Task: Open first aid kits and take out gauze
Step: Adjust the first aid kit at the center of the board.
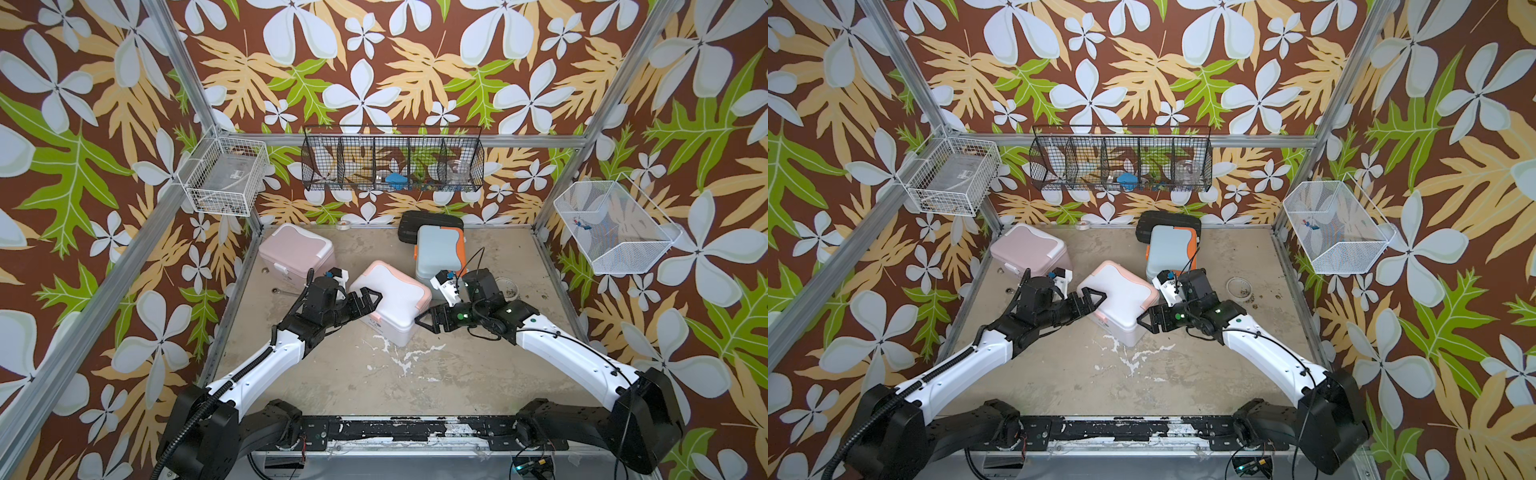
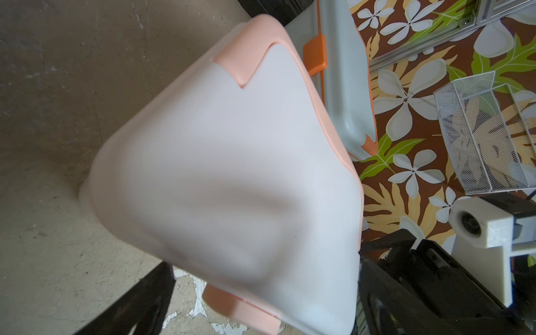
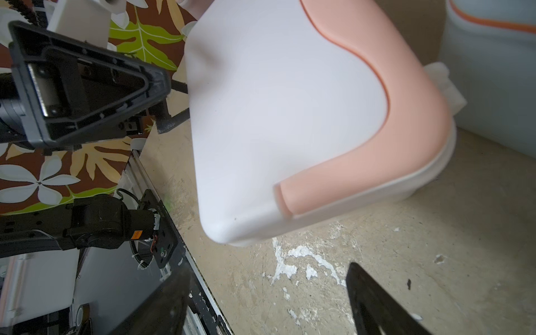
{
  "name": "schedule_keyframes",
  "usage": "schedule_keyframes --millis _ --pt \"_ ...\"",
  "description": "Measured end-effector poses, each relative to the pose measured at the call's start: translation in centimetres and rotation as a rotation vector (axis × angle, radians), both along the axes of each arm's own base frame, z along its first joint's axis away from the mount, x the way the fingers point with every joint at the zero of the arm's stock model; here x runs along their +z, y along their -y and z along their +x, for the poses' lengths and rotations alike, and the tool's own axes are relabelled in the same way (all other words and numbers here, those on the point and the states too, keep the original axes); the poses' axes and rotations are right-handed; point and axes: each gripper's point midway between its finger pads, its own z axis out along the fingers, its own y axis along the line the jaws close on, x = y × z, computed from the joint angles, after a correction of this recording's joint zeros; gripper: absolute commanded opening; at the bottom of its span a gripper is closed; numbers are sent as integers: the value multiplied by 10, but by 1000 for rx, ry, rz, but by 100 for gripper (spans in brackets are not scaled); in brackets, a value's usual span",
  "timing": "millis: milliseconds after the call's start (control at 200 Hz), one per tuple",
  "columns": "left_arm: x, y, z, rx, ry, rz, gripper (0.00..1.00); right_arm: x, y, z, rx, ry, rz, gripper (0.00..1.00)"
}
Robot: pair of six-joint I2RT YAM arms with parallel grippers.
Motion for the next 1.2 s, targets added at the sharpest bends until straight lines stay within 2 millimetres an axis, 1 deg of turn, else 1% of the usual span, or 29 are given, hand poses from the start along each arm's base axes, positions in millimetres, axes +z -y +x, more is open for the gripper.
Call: schedule_keyframes --millis 110,180,340,530,606,706,766,796,871,1021,1201 --pt "0 -8 1 16 15 15 100 12 5 17 -68 35 -23 88" --pt "-1 -13 -1 26 15 16 100 20 3 29 -88 57 -32 89" --pt "-7 -16 -8 20 1 13 100 24 -10 61 -97 73 -65 89" --pt "-20 -14 -15 0 -33 -2 100 39 -36 103 -68 108 -64 89" --pt "-23 -11 -14 -7 -48 -13 100 32 -42 116 -54 108 -81 89" --pt "-24 -8 -14 -18 -54 -23 100 5 -48 125 -32 63 -128 86" --pt "-21 -7 -14 -21 -47 -29 100 -12 -48 121 -8 23 -151 86" --pt "-20 -7 -13 -21 -42 -30 100 -16 -49 118 3 18 -153 86" --pt "-17 -6 -11 -22 -31 -34 100 -18 -50 108 29 9 -140 85" --pt "-16 -7 -7 -16 -32 -36 100 -21 -55 75 93 -20 -112 84" --pt "-17 -9 -3 -10 -33 -26 100 -22 -48 35 126 -37 -85 84"
